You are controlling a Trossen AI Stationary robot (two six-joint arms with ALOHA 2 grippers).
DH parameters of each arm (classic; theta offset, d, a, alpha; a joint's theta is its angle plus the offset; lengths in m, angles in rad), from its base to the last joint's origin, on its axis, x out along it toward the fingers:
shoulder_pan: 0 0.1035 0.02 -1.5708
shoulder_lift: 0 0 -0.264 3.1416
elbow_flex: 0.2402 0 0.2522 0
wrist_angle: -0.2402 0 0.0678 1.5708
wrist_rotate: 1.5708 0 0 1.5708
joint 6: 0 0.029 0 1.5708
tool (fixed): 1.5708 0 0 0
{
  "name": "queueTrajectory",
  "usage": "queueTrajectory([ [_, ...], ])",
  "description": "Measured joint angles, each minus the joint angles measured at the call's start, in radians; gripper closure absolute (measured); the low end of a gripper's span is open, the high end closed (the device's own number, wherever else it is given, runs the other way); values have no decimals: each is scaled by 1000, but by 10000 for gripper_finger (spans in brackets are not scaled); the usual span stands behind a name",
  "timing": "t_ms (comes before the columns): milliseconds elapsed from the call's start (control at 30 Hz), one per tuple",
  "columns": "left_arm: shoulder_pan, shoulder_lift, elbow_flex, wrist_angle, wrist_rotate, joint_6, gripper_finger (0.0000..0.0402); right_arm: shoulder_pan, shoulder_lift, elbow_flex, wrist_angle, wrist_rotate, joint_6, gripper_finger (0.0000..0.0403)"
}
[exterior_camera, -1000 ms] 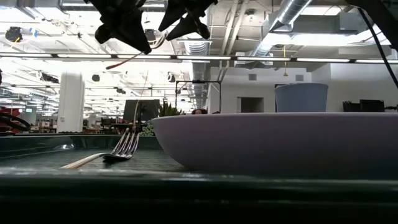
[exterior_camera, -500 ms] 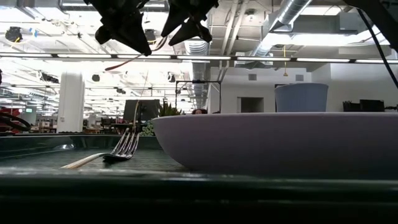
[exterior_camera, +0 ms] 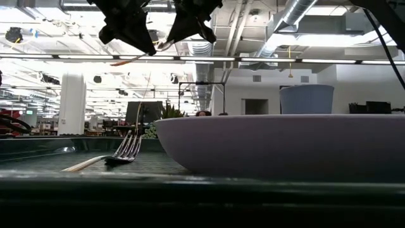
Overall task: Pick and place plate/cup/fork/spoon on tray
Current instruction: Put the orange fork on the black tray to the left of the fork
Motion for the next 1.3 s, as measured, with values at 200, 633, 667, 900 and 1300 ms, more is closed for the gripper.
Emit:
queueTrajectory([
  [200, 0, 0, -1, 15, 2, 20, 401, -2, -1, 0, -4, -5, -15, 390],
  [633, -4, -7, -1, 11, 95, 35, 326, -42, 0, 0, -8, -170, -46, 401],
  [667, -4, -8, -1, 3, 117, 35, 309, -48, 0, 0, -16, -194, -46, 401],
  [900, -5, -69, -1, -131, 240, -4, 215, -55, 26, -1, -73, -278, -69, 402],
  [1300, -23, -315, 0, -255, 279, -105, 190, 74, 228, 2, 26, -499, -58, 402],
])
